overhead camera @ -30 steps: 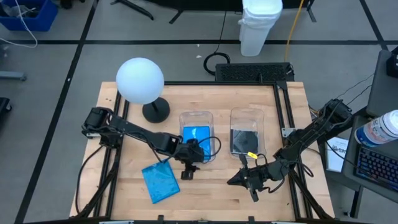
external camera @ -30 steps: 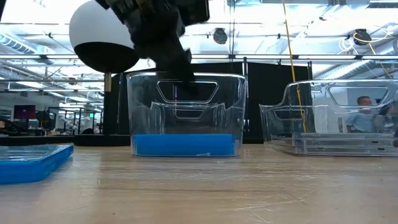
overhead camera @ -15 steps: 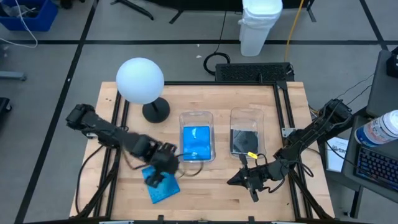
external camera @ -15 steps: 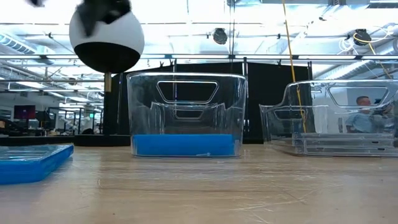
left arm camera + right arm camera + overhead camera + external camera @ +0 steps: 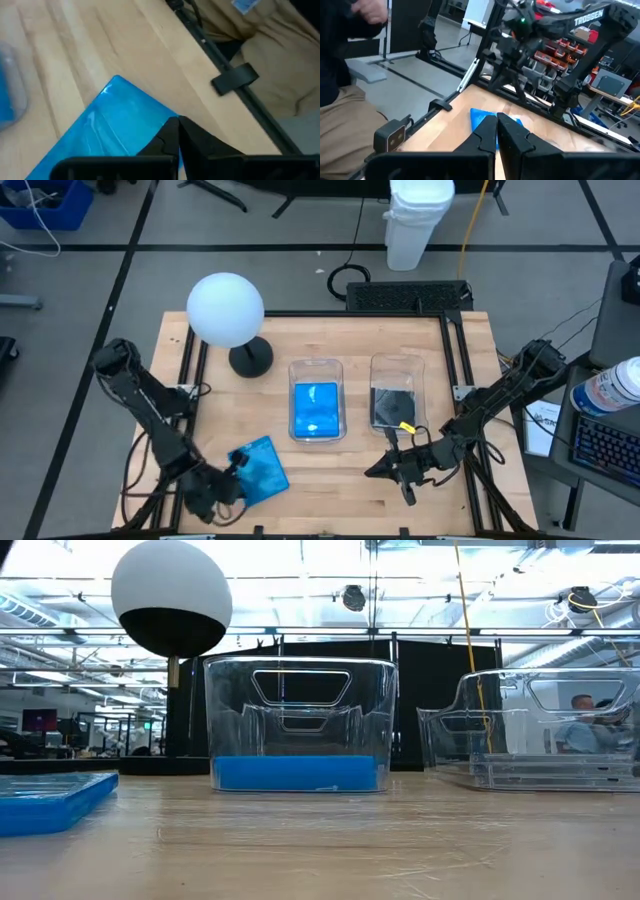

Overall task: Pick & place jewel cases by type
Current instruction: Put the blue CD case into the left transparent bin

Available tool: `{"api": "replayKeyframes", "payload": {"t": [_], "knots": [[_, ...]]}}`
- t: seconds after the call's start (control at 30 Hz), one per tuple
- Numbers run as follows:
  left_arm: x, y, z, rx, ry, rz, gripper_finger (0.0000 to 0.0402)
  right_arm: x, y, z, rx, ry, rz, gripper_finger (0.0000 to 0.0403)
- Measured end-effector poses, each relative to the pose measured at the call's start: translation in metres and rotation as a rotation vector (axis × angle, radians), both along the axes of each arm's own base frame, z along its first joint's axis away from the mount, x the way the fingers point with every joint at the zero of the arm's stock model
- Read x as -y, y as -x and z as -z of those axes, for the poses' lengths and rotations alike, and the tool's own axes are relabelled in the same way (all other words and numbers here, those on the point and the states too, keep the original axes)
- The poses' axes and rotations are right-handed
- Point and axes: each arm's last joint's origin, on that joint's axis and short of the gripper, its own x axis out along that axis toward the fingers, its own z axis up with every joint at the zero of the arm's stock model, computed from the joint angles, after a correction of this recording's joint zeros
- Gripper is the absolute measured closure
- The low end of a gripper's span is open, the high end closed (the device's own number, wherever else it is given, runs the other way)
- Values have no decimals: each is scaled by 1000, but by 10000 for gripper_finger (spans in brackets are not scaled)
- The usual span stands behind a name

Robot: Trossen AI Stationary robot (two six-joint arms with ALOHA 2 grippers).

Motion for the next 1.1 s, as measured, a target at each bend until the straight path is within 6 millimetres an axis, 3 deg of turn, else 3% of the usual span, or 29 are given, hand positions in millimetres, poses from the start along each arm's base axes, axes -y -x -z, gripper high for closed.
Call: {"api": "replayKeyframes", "payload": {"t": [0.2,0.43,0.6,0.77,0.87,0.97,1.1], "knots": [[9,23,15,168,-84,0,390,-6,-7,7,62,28,-3,396],[14,15,13,294,-17,182,397,-14,-16,1,90,15,-2,396],[-8,5,1,321,-90,138,396,-33,-36,-13,-30,85,37,396],[-36,6,-26,353,-78,87,397,-72,-60,-21,-60,231,23,397],[-47,15,-40,388,-54,94,398,-97,-67,-27,-59,332,27,397],[-54,26,-50,417,-26,87,397,-112,-65,-25,-95,457,235,397],[-66,44,-40,429,16,42,398,-127,-60,-29,-84,477,306,397]]}}
